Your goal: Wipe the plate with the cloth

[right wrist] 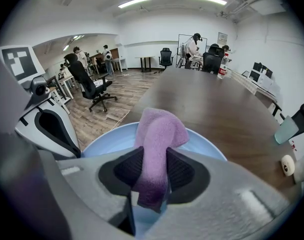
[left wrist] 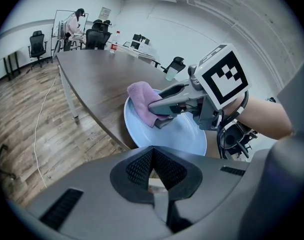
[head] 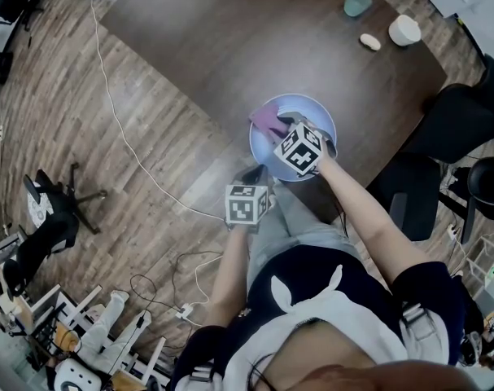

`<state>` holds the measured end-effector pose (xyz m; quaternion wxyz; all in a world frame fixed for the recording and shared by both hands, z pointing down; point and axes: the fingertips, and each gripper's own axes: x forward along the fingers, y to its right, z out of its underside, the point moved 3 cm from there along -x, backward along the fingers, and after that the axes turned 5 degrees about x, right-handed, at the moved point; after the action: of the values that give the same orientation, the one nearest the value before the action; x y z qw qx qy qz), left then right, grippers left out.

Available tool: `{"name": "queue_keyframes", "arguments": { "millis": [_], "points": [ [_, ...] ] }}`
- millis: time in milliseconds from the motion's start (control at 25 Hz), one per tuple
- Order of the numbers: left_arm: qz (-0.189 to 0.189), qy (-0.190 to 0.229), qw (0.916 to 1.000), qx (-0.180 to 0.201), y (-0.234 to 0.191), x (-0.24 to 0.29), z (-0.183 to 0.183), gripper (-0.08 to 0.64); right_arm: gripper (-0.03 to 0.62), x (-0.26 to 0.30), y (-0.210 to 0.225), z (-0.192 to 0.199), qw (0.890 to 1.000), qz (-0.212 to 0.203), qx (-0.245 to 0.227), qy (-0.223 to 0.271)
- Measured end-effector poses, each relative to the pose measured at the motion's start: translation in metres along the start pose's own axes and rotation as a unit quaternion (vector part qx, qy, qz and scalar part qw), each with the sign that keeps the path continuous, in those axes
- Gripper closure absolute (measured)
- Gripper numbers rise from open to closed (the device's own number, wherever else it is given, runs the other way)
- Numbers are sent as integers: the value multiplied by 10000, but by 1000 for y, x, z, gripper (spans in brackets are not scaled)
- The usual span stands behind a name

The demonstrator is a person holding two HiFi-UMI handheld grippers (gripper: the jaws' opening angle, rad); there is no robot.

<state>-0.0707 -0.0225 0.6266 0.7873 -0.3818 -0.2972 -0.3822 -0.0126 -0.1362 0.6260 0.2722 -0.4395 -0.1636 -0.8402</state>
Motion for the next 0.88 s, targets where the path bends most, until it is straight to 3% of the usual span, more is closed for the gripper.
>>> {"name": "queue_keyframes", "arguments": {
  "millis": [880],
  "points": [
    [-37, -14, 10000, -1, -1, -1, 1, 555, 462, -13, 36, 18, 9982, 292, 433, -296]
  ]
}}
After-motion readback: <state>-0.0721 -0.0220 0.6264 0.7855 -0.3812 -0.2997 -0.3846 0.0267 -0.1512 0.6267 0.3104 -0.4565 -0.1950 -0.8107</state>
